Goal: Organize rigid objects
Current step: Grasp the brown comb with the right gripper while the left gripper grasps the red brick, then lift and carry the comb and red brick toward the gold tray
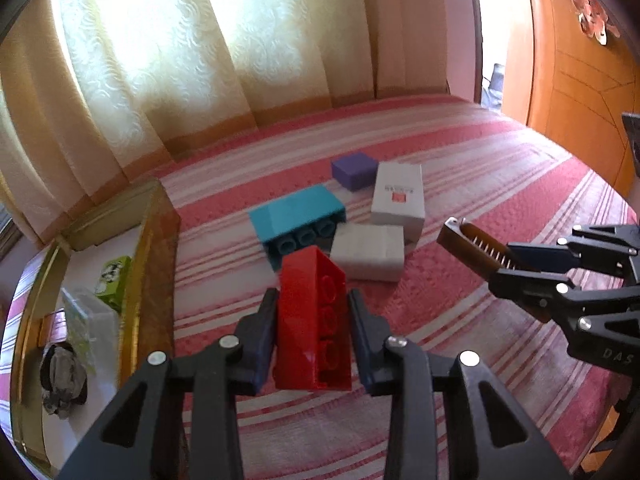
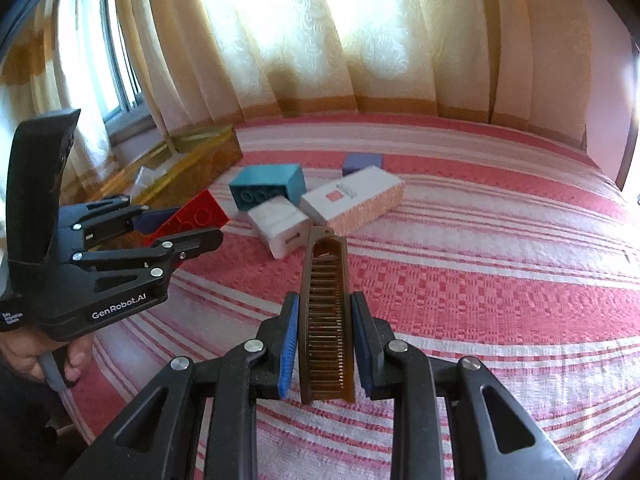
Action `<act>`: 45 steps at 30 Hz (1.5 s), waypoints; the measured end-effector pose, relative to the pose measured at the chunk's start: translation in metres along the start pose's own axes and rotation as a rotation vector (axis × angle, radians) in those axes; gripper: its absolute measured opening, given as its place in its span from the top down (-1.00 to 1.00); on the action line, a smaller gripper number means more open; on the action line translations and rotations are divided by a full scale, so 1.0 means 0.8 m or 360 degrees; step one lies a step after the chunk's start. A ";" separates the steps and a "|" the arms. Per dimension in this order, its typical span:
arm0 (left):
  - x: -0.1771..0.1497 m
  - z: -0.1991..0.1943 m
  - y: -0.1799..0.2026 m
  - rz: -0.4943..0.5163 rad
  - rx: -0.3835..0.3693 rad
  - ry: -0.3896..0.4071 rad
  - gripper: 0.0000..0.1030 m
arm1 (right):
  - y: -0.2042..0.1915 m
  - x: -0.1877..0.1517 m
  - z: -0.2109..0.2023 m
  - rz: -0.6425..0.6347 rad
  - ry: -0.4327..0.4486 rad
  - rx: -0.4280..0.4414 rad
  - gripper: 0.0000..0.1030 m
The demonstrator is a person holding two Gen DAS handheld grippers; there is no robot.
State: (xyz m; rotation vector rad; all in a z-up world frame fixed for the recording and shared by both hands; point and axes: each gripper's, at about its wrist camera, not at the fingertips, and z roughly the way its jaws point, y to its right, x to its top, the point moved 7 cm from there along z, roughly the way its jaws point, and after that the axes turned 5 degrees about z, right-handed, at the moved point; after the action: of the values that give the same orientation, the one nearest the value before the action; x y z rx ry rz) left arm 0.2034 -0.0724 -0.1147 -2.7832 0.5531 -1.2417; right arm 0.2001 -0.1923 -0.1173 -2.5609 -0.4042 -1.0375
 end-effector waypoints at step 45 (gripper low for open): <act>0.002 -0.083 -0.057 -0.0320 0.0196 0.0516 0.36 | -0.040 0.051 -0.040 -0.0071 0.0534 0.0023 0.47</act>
State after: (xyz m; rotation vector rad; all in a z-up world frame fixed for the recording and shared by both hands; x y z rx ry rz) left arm 0.1700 -0.0231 -0.0605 -2.6021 0.2007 -1.7210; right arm 0.1966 -0.1712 -0.0603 -2.3136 -0.3768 -1.4428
